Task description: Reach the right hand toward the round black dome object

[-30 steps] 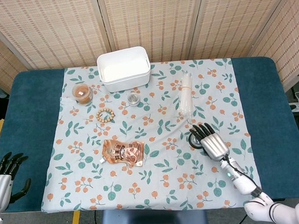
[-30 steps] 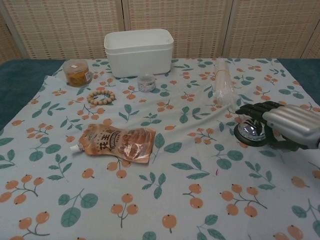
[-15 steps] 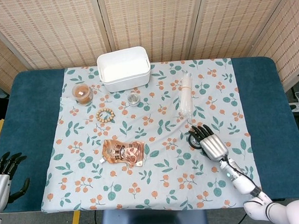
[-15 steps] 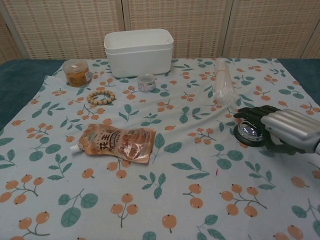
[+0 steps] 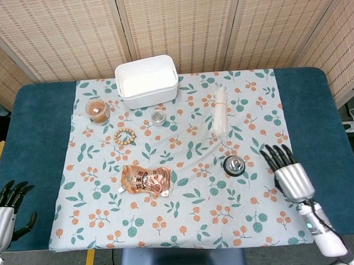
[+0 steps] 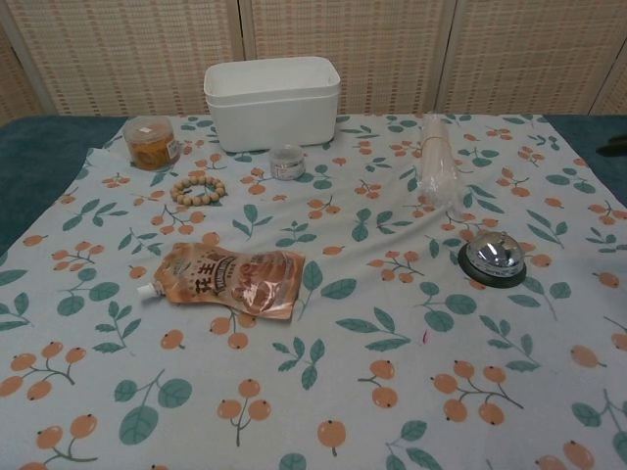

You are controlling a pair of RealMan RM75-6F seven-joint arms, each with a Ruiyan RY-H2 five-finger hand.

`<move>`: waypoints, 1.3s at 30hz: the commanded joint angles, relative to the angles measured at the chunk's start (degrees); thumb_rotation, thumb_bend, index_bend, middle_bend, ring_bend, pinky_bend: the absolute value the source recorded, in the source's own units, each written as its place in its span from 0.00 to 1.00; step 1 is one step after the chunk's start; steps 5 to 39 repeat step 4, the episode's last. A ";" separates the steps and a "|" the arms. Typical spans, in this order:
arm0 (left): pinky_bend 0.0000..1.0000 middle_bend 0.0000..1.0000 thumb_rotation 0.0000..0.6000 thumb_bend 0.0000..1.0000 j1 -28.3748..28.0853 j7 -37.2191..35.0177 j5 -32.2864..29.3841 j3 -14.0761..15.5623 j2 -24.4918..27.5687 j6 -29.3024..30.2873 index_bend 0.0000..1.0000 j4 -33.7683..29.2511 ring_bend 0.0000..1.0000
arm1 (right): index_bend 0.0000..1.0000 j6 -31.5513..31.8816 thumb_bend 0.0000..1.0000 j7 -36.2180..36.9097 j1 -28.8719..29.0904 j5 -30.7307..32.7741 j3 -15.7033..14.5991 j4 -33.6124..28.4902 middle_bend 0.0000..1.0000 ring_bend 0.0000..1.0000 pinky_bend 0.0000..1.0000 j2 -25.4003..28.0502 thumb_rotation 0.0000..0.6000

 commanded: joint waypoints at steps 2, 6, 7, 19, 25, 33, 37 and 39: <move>0.21 0.15 1.00 0.39 -0.14 0.83 0.14 0.06 -0.31 -0.21 0.20 -0.08 0.06 | 0.00 2.80 1.00 -0.54 -4.01 1.98 -0.38 -1.83 0.00 0.00 0.02 2.59 1.00; 0.21 0.15 1.00 0.39 -0.31 1.32 0.29 0.19 -0.50 -0.59 0.20 0.02 0.06 | 0.00 2.98 1.00 -0.16 -4.33 2.27 -0.06 -3.31 0.00 0.00 0.02 3.67 1.00; 0.21 0.15 1.00 0.39 -0.31 1.32 0.29 0.19 -0.50 -0.59 0.20 0.02 0.06 | 0.00 2.98 1.00 -0.16 -4.33 2.27 -0.06 -3.31 0.00 0.00 0.02 3.67 1.00; 0.21 0.15 1.00 0.39 -0.31 1.32 0.29 0.19 -0.50 -0.59 0.20 0.02 0.06 | 0.00 2.98 1.00 -0.16 -4.33 2.27 -0.06 -3.31 0.00 0.00 0.02 3.67 1.00; 0.21 0.15 1.00 0.39 -0.31 1.32 0.29 0.19 -0.50 -0.59 0.20 0.02 0.06 | 0.00 2.98 1.00 -0.16 -4.33 2.27 -0.06 -3.31 0.00 0.00 0.02 3.67 1.00; 0.21 0.15 1.00 0.39 -0.31 1.32 0.29 0.19 -0.50 -0.59 0.20 0.02 0.06 | 0.00 2.98 1.00 -0.16 -4.33 2.27 -0.06 -3.31 0.00 0.00 0.02 3.67 1.00; 0.21 0.15 1.00 0.39 -0.31 1.32 0.29 0.19 -0.50 -0.59 0.20 0.02 0.06 | 0.00 2.98 1.00 -0.16 -4.33 2.27 -0.06 -3.31 0.00 0.00 0.02 3.67 1.00; 0.21 0.15 1.00 0.39 -0.31 1.32 0.29 0.19 -0.50 -0.59 0.20 0.02 0.06 | 0.00 2.98 1.00 -0.16 -4.33 2.27 -0.06 -3.31 0.00 0.00 0.02 3.67 1.00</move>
